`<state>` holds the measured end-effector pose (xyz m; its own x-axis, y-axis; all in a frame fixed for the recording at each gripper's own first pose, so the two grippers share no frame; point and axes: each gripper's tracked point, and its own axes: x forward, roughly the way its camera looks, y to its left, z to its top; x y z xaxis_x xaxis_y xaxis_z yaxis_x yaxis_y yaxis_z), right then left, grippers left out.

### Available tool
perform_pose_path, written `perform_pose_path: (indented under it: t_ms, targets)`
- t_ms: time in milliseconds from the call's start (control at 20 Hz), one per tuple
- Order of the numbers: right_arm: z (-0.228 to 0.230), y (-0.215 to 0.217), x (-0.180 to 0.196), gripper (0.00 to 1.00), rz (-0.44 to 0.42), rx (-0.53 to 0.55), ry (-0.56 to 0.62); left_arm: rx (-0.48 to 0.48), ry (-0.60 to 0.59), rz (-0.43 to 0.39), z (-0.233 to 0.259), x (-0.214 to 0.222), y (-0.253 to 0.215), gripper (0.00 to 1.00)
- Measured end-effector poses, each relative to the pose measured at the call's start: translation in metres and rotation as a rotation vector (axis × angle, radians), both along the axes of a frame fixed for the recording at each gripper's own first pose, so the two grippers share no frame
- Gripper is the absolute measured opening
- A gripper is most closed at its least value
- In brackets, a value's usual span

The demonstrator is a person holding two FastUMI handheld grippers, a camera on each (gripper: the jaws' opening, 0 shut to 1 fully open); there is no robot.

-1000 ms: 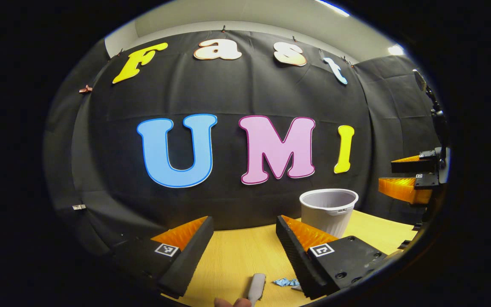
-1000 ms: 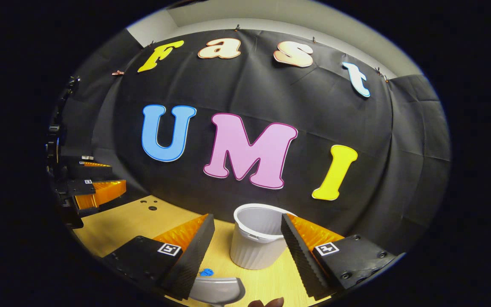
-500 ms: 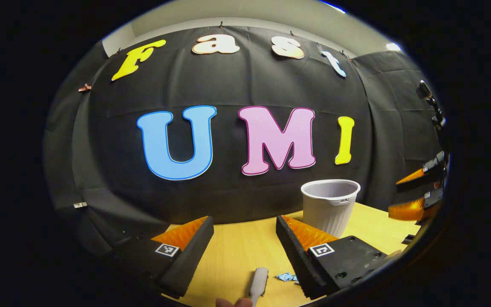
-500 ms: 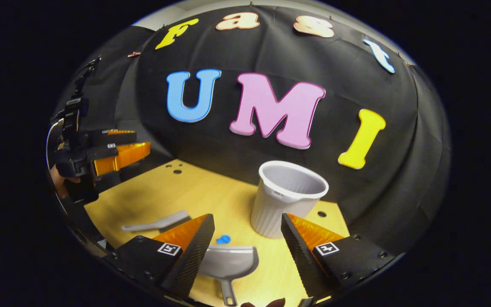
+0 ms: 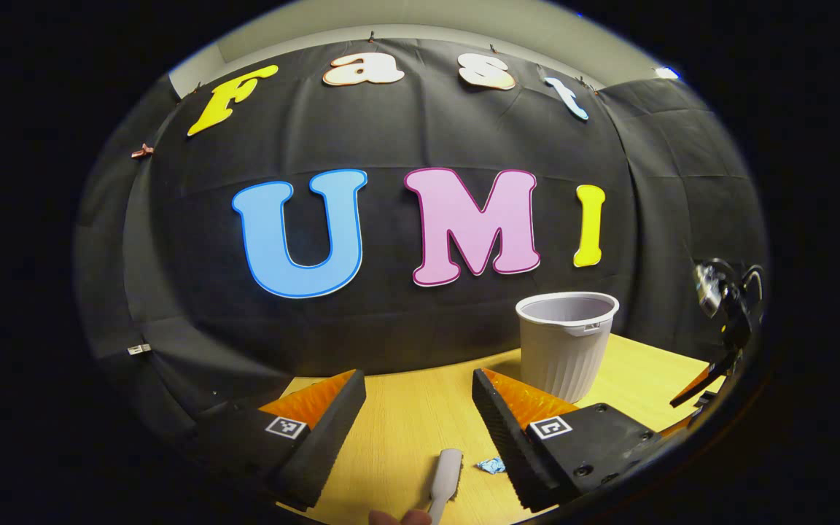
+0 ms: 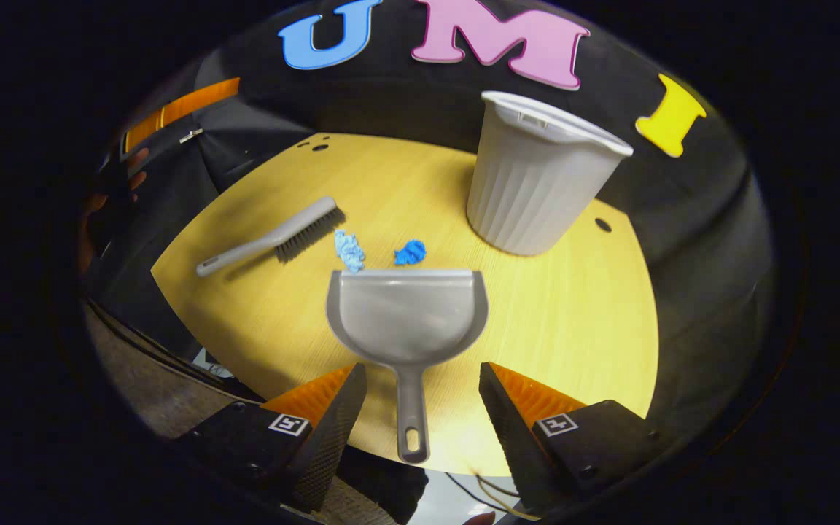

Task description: Pick up the small broom and dustpan from the desktop, sweep the trash into the dustpan with the broom, and then empty the trash into the garbage bin.

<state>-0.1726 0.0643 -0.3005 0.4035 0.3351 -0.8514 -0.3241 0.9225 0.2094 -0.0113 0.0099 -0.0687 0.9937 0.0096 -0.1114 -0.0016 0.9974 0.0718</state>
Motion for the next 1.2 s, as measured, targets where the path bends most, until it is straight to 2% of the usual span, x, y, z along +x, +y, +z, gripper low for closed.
perform_pose_path:
  t_ms: [400, 650, 950, 1000, 1050, 1100, 1200]
  targets:
    - [-0.076, 0.019, -0.019, 0.95, 0.027, -0.025, 0.211, 0.009, 0.026, 0.015, -0.015, -0.004, 0.007, 0.95]
    - [-0.099, 0.033, -0.014, 0.95, 0.048, -0.038, 0.256, -0.009, 0.067, 0.031, -0.031, -0.007, 0.017, 0.95]
    - [-0.113, 0.038, -0.005, 0.87, 0.023, -0.049, 0.298, -0.011, 0.094, 0.043, -0.043, -0.009, 0.026, 0.95]
    - [-0.112, 0.038, -0.002, 0.8, 0.024, -0.047, 0.294, -0.008, 0.097, 0.043, -0.044, -0.01, 0.027, 0.94]
    - [-0.115, 0.037, -0.001, 0.79, 0.035, -0.054, 0.295, -0.004, 0.102, 0.047, -0.047, -0.011, 0.027, 0.94]
    - [-0.114, 0.036, 0.0, 0.51, 0.043, -0.054, 0.3, -0.003, 0.107, 0.05, -0.048, -0.011, 0.028, 0.95]
    - [-0.114, 0.034, -0.001, 0.37, 0.074, -0.067, 0.293, 0.0, 0.118, 0.05, -0.054, -0.012, 0.027, 0.95]
